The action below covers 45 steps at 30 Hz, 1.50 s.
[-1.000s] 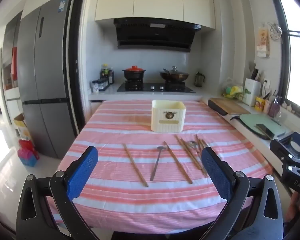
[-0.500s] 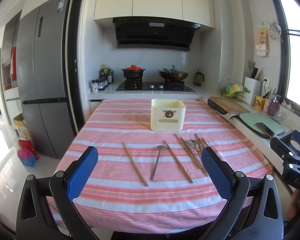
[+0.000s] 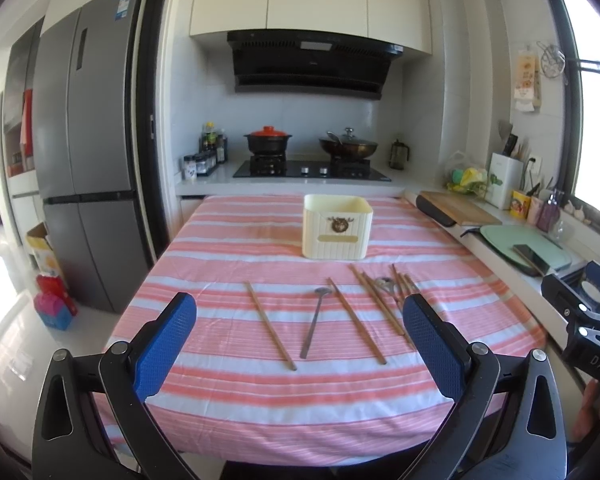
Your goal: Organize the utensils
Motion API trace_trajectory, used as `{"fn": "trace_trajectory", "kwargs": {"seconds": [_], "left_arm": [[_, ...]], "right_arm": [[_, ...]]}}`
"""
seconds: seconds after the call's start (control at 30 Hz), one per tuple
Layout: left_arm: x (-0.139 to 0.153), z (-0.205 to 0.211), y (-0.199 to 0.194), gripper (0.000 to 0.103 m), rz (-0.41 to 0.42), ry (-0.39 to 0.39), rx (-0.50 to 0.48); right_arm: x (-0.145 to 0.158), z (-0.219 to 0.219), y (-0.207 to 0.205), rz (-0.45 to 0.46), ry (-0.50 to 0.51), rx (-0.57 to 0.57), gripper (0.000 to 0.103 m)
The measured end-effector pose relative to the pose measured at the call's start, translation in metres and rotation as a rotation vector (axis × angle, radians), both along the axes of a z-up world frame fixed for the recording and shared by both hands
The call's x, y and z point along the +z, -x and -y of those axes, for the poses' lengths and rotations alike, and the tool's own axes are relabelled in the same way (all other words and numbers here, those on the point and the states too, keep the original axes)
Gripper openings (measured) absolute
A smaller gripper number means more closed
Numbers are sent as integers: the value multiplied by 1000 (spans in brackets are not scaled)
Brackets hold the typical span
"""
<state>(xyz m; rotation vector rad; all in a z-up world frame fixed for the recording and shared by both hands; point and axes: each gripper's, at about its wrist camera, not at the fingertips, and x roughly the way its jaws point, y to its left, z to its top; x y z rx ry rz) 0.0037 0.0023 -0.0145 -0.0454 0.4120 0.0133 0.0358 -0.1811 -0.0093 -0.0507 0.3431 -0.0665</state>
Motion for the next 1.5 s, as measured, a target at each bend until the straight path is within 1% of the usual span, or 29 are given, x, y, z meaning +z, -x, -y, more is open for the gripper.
{"fn": "trace_trajectory", "kwargs": {"seconds": [0.87,1.13,1.5], "left_arm": [[-4,7,-4,103,-22,11,-5],[-5,4,-10,103,-43,18,3],[-10,1,-22,103,-71,7,7]], "right_arm": [[0,1,-2,-7,10,-23,103],[-2,6,-7,-24,19,-57,103],[-7,7,-17,-50,21,-65,103]]}}
